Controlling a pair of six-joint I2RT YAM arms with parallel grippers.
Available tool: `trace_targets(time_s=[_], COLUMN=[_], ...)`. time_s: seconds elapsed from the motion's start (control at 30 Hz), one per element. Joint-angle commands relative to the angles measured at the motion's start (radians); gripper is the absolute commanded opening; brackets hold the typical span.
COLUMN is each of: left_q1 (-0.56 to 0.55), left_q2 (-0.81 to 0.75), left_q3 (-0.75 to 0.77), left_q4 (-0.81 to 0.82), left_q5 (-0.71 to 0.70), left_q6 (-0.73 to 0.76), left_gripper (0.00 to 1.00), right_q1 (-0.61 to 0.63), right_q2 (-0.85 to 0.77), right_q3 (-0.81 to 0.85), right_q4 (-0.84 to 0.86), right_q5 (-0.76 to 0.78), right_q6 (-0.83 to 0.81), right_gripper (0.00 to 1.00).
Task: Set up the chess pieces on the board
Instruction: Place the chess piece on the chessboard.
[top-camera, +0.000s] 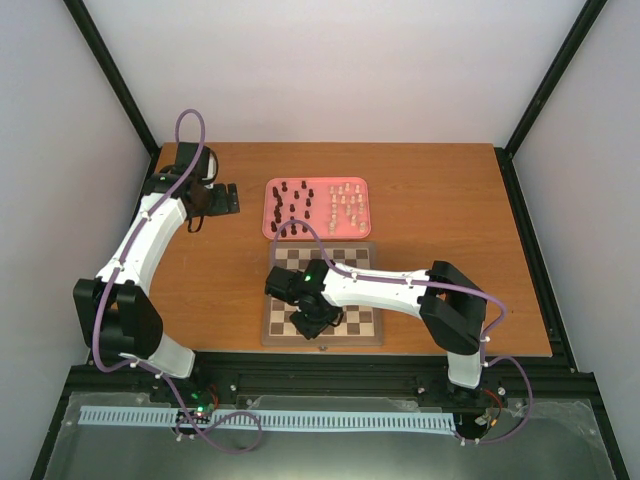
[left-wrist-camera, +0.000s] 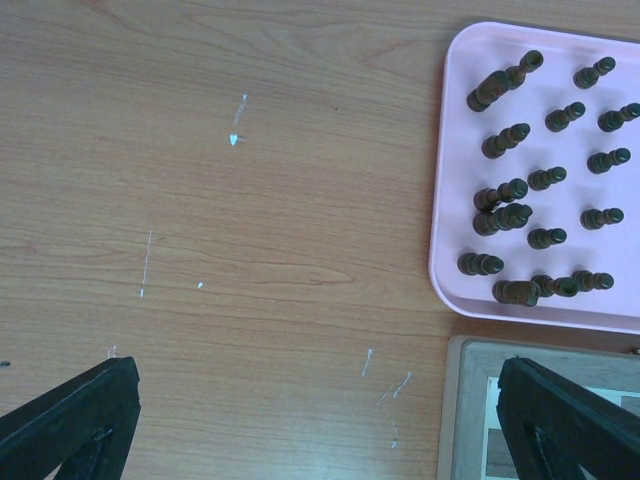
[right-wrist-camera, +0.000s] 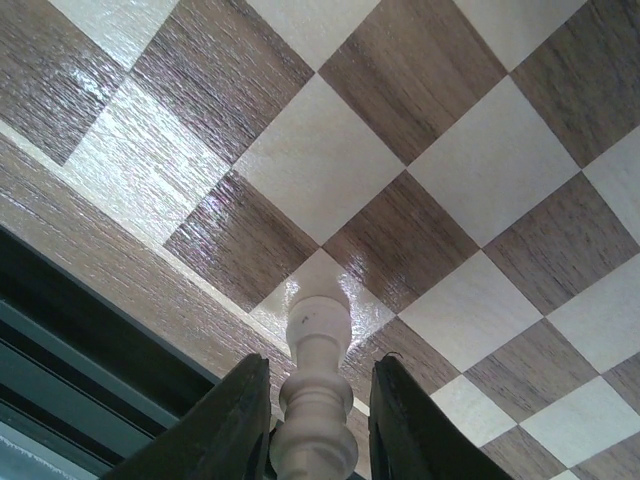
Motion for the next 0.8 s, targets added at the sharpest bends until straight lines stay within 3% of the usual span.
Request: trace_targets(time_s=[0.0, 0.1, 0.4, 0.53, 0.77], left_q1=[-0.003, -0.003, -0.003, -0.003, -0.003], left_q2=[-0.019, -0.02, -0.019, -0.018, -0.018], left_q3=[0.005, 0.008, 0.011, 0.016, 0.031], left_q4=[0.014, 0.012, 0.013, 0.012, 0.007], left_q5=[-0.005, -0.004, 0.004, 0.009, 0.016], left_q6=[-0.008, -0.008, -0.008, -0.009, -0.012], left_gripper=[1.0, 1.0, 1.0, 1.0, 1.0], right_q1=[0.008, 0.008, 0.004, -0.067, -0.35], right_q2=[-0.028, -0.044, -0.101, -0.121, -0.06], right_q3=[-0.006, 0.006, 0.075, 0.173, 0.293], right_q4=[0.019, 0.011, -0.079, -0.1, -0.024], right_q5=[0.003, 0.009, 0.034, 0.039, 0.043], right_q6=[-0.014, -0.026, -0.042, -0.059, -0.14], right_gripper=[0.3, 0.33, 0.65, 0.69, 0.67])
